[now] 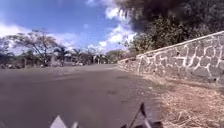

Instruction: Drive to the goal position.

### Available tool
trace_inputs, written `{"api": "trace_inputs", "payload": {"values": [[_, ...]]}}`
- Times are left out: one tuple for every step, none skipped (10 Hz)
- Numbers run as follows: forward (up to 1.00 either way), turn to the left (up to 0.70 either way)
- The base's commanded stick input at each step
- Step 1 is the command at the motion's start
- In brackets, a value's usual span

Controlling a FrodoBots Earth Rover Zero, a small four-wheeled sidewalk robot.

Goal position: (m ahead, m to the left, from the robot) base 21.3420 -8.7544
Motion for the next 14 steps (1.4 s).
{"api": "trace_inputs", "payload": {"values": [[0.7, 0.0], [0.7, 0.0], [0.7, 0.0], [0.7, 0.0], [0.7, 0.0], [0.7, 0.0], [0.7, 0.0], [0.7, 0.0], [0.7, 0.0], [0.7, 0.0], [0.7, 0.0], [0.7, 0.0], [0.7, 0.0], [0.7, 0.0]]}}
